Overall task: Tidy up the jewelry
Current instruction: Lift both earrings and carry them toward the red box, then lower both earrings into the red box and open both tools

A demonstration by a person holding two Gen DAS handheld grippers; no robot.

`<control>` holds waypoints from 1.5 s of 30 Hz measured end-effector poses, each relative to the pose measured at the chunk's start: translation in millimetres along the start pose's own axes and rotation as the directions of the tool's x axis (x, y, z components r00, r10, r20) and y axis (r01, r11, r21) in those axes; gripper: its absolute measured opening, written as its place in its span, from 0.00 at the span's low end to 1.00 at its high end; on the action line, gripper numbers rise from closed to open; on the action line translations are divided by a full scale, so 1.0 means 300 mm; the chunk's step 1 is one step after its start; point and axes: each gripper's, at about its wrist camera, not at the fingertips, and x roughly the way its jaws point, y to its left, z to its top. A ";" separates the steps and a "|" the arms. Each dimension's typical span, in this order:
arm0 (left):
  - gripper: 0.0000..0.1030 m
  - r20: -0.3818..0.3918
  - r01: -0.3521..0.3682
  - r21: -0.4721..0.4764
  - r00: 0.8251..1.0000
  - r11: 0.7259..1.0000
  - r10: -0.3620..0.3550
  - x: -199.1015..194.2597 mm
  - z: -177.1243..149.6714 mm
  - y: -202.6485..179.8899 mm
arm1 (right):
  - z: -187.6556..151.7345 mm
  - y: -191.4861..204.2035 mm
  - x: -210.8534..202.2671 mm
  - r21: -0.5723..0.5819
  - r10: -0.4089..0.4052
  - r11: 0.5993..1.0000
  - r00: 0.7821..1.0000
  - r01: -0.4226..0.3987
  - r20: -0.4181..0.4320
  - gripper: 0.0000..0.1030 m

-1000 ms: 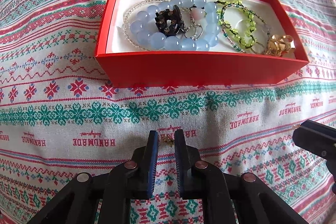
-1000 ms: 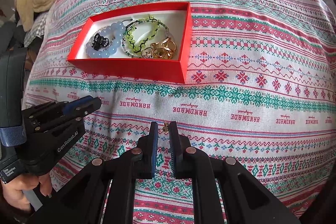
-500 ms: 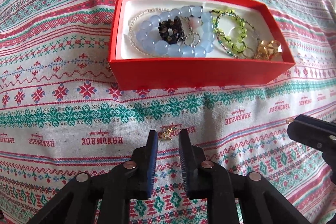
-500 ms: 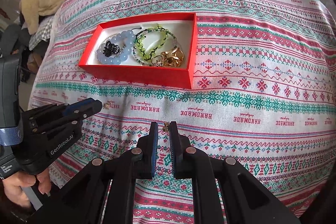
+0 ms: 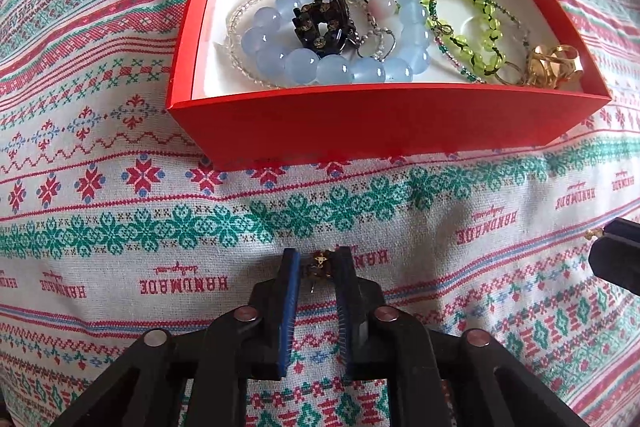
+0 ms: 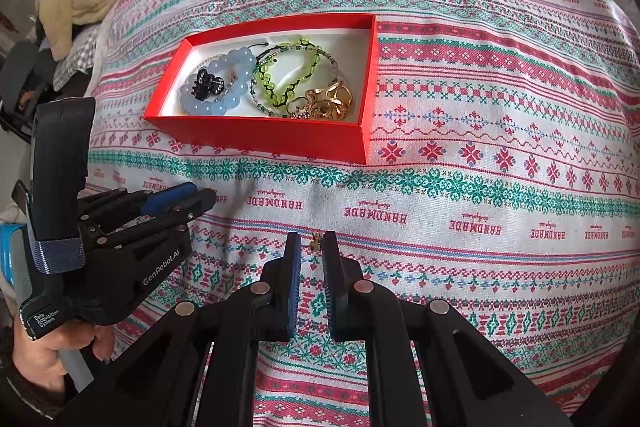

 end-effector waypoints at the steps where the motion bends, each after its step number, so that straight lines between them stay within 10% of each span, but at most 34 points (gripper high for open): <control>1: 0.07 0.001 0.001 -0.002 1.000 1.000 -0.001 -0.001 0.003 -0.003 | 0.002 0.002 0.001 0.000 0.001 1.000 1.000 -0.001 0.001 0.11; 24: 0.07 0.238 0.084 -0.048 0.969 0.995 -0.070 -0.288 -0.001 0.085 | 0.045 0.006 -0.110 -0.024 0.025 0.999 0.988 -0.022 0.154 0.11; 45: 0.07 0.355 0.086 -0.113 0.934 0.990 -0.040 -0.209 0.149 0.095 | 0.215 0.026 -0.049 0.031 0.020 0.999 0.968 -0.028 0.251 0.11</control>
